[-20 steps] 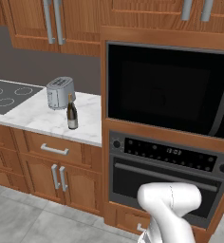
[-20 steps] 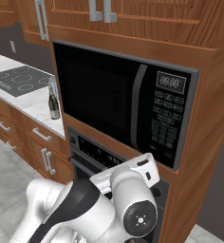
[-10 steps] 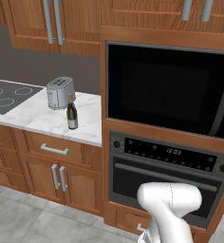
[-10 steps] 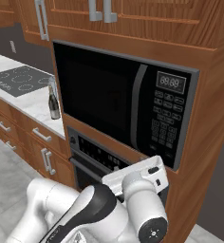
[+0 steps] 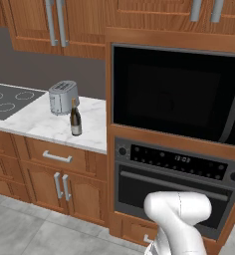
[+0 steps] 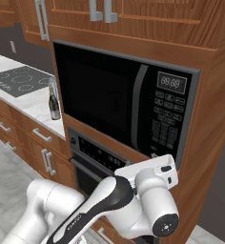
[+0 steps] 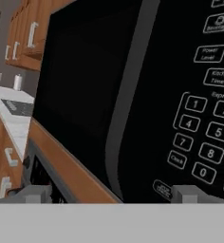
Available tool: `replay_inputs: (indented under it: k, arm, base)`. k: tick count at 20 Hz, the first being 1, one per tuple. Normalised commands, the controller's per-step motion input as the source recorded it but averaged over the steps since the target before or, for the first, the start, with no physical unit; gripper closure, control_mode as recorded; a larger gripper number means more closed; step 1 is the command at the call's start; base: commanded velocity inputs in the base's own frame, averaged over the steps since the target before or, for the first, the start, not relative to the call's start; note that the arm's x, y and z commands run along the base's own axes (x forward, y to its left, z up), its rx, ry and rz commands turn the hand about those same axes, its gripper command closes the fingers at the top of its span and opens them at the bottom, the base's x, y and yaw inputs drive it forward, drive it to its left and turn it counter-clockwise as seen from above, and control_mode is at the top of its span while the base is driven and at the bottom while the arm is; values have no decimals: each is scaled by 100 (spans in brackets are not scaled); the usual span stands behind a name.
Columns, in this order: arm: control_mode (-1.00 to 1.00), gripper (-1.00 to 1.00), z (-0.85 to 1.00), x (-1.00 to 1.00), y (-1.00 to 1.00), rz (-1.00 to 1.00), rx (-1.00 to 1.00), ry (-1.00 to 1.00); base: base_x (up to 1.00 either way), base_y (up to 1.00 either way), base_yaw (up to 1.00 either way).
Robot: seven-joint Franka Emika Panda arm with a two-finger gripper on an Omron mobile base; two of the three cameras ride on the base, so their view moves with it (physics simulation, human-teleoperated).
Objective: Place the microwavable item in the microwave. Then, close the microwave door and press the start button.
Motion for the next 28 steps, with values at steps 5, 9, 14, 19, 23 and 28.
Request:
replay_inputs:
  k: [5,9,14,19,23,28]
  arm:
    - [-100,-100,-20,27,-25,0,5,0]
    - [-100,-100,-22,22,-27,0,5,0]
    - [-100,-100,-19,26,-22,0,4,0]
    - [-100,-100,-14,25,-27,0,5,0]
    - [-100,-100,-18,27,-25,0,5,0]
    - [-100,-100,-22,30,-21,0,4,0]
  base:
    - [0,0,0]
    - [0,0,0]
    - [0,0,0]
    - [0,0,0]
    - [0,0,0]
    - [0,0,0]
